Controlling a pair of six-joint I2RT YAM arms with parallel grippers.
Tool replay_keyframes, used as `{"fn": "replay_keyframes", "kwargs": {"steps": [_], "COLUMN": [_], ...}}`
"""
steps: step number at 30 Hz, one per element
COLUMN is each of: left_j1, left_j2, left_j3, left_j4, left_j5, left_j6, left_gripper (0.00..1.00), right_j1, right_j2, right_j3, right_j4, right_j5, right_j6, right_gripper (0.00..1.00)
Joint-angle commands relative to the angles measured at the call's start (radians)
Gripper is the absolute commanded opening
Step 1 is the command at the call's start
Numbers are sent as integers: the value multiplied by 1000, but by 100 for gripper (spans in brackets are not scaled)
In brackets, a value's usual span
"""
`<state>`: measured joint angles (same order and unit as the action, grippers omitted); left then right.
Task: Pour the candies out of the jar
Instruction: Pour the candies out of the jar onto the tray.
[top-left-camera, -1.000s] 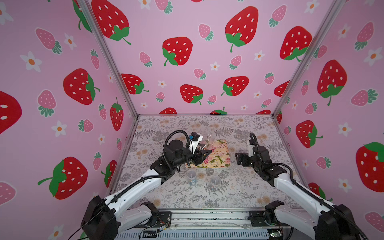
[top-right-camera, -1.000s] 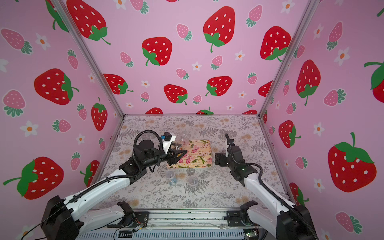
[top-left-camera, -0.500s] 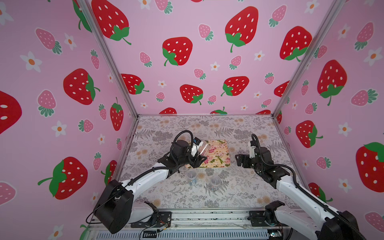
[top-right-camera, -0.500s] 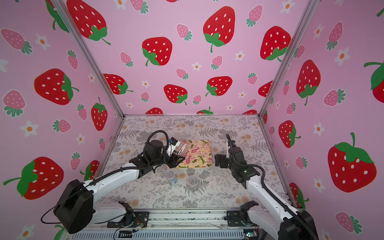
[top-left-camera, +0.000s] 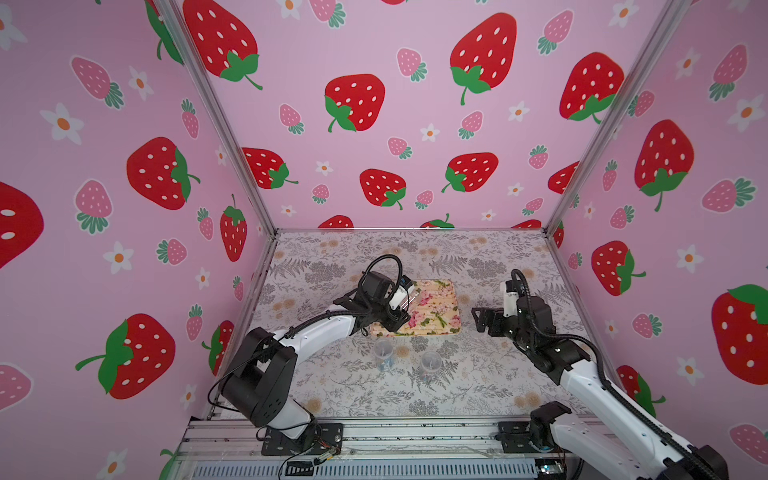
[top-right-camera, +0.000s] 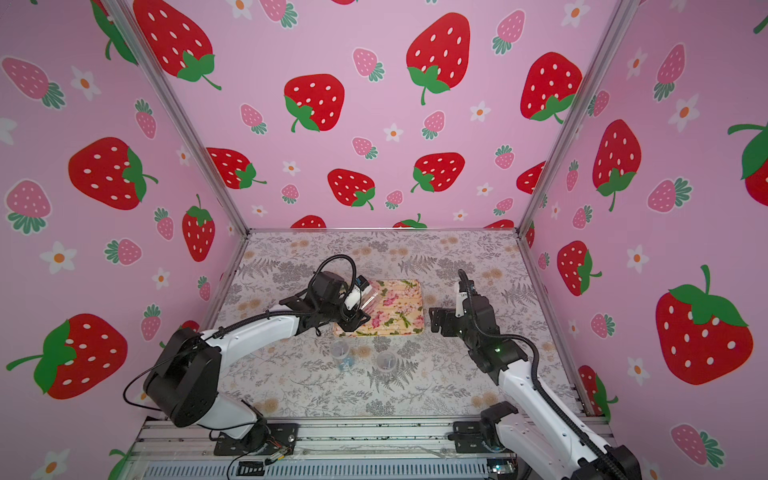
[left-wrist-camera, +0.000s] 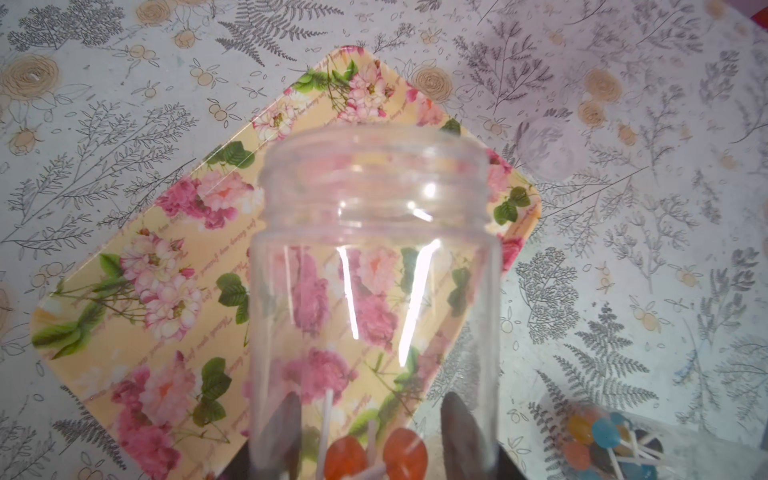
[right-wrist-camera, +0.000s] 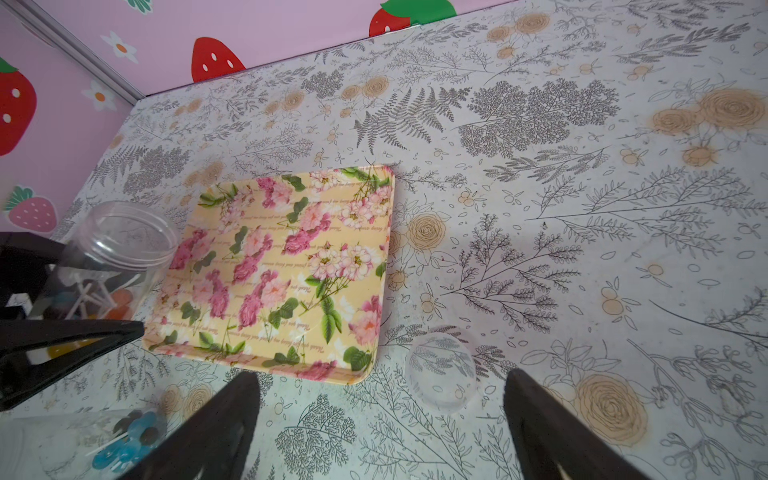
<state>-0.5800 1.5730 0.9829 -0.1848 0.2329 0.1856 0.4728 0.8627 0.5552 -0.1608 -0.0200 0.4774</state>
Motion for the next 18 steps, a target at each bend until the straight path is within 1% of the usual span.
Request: {"fn": "replay_keyframes", "kwargs": {"steps": [1, 6, 13, 18], "left_j1": [-12, -16, -30, -59], "left_j2": [41, 99, 145, 193], "left_j3": [93, 149, 208, 259], "left_j4": [-126, -201, -268, -328], "left_j5": [-81, -156, -256, -366], "left_j6": [121, 193, 286, 379], "left_gripper": [47, 47, 47, 47], "right_j1": [-4, -4, -3, -3], "right_j2": [-30, -77, -144, -170], "right_j3": [-7, -27, -46, -55], "right_j4": [-31, -47, -88, -110], "right_j5": [-24, -38, -51, -50], "right_j6": [8, 20, 29, 29], "right_gripper": [94, 94, 95, 95]}}
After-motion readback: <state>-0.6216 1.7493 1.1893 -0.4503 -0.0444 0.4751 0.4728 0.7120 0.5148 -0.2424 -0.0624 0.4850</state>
